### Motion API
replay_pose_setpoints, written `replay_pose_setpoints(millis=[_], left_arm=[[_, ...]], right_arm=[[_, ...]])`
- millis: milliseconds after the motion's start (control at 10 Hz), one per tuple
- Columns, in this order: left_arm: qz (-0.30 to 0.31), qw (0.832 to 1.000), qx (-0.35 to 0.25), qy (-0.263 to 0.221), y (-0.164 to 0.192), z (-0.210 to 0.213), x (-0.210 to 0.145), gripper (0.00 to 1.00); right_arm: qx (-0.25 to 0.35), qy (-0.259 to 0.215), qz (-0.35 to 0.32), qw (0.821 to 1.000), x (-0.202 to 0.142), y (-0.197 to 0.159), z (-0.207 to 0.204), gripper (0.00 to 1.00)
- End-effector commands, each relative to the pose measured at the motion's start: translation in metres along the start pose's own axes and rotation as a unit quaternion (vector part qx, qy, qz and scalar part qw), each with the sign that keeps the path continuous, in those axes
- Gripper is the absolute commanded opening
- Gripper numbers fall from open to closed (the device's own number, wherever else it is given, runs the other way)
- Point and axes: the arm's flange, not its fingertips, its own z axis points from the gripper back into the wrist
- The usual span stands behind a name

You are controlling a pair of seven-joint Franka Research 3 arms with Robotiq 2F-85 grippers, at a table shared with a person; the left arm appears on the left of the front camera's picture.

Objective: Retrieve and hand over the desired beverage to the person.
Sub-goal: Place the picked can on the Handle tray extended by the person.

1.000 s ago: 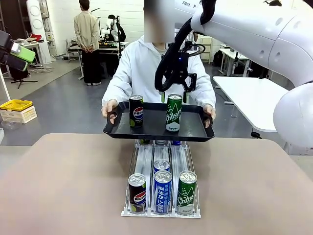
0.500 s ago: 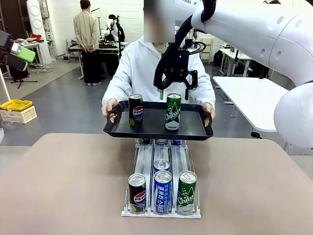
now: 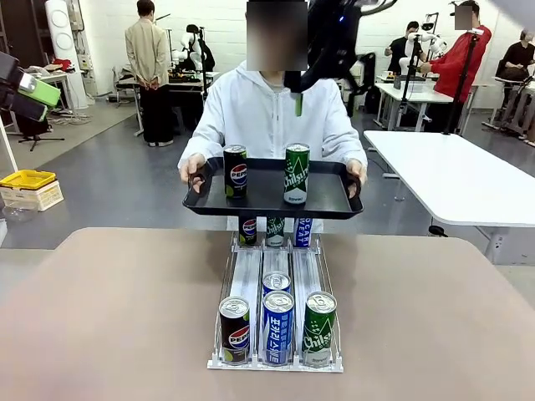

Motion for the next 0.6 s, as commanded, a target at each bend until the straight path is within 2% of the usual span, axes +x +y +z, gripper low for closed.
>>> replay_pose_setpoints(millis=[0, 300, 500], left_arm=[[-0.004, 1.000, -0.010, -0.005, 0.001, 0.000, 0.001, 1.00], [-0.004, 1.000, -0.010, -0.005, 0.001, 0.000, 0.001, 1.00], [-0.004, 1.000, -0.010, -0.005, 0.001, 0.000, 0.001, 1.00]], right_arm=[[0.008, -0.015, -0.010, 1.000, -0.079, -0.047, -0.066, 1.00], [0.053, -0.009, -0.075, 0.996, -0.126, -0.100, -0.096, 1.00], [0.085, -0.002, -0.106, 0.991, -0.133, -0.132, -0.107, 1.00]])
